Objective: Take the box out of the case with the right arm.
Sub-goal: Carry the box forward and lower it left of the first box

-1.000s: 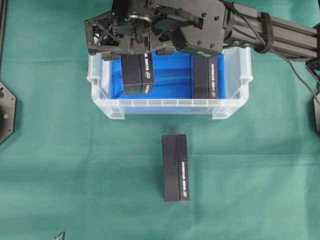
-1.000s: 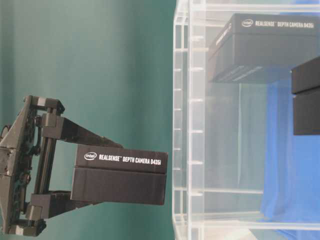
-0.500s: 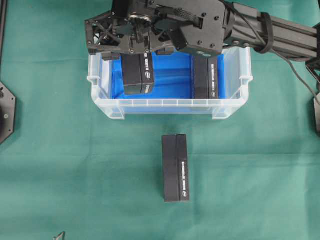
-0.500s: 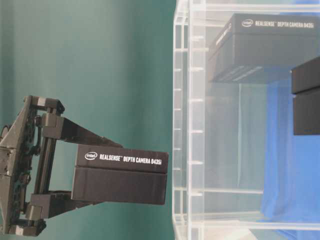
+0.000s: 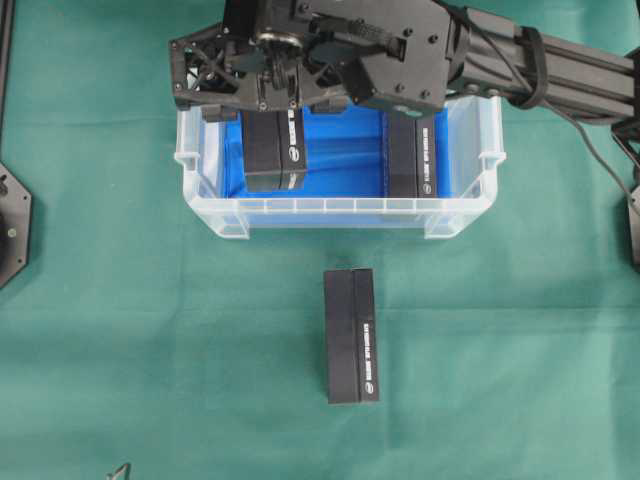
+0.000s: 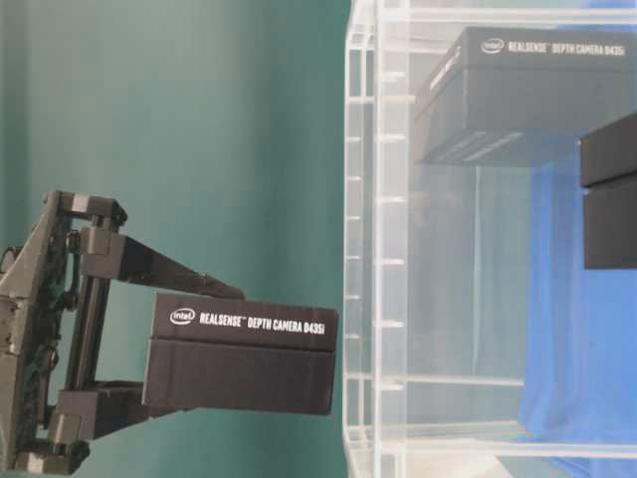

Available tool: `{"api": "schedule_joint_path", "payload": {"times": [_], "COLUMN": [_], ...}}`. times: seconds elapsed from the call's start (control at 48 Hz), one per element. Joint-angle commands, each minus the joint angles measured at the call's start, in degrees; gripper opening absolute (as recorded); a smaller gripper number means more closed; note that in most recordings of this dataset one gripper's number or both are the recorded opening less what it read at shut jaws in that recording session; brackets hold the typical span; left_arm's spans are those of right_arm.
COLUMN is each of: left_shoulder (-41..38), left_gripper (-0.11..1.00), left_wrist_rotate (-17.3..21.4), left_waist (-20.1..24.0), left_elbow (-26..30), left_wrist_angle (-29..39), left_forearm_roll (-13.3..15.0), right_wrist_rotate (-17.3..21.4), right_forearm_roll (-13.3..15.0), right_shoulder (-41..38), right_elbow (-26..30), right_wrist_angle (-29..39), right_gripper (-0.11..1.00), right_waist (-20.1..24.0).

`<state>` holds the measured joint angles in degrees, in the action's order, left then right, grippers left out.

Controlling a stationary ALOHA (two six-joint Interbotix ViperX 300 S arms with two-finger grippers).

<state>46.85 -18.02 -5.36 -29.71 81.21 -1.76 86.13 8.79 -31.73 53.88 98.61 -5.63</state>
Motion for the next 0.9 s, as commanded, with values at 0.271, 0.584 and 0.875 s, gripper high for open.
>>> {"api": "schedule_joint_path", "payload": {"times": [0.271, 0.584, 0.875], "left_shoulder": [-0.2, -0.2, -0.2], "left_gripper": [0.02, 0.02, 0.02], "left_wrist_rotate": [0.1, 0.1, 0.1], "left_waist": [0.0, 0.0, 0.1], "left_elbow": [1.4, 1.4, 1.4], "left_wrist_angle": [-0.2, -0.2, -0.2], "left_forearm_roll": [0.0, 0.0, 0.0], "right_wrist_rotate": [4.2, 11.0, 17.3], "right_forearm_roll": [1.4, 1.8, 2.0], "right_shoulder": [3.7, 3.7, 3.7], "right_elbow": [1.7, 1.7, 1.7], "right_wrist_angle": [0.1, 0.4, 0.3], "right_gripper": [0.68, 0.68, 0.68], "right_waist": [5.4, 12.3, 18.3]}}
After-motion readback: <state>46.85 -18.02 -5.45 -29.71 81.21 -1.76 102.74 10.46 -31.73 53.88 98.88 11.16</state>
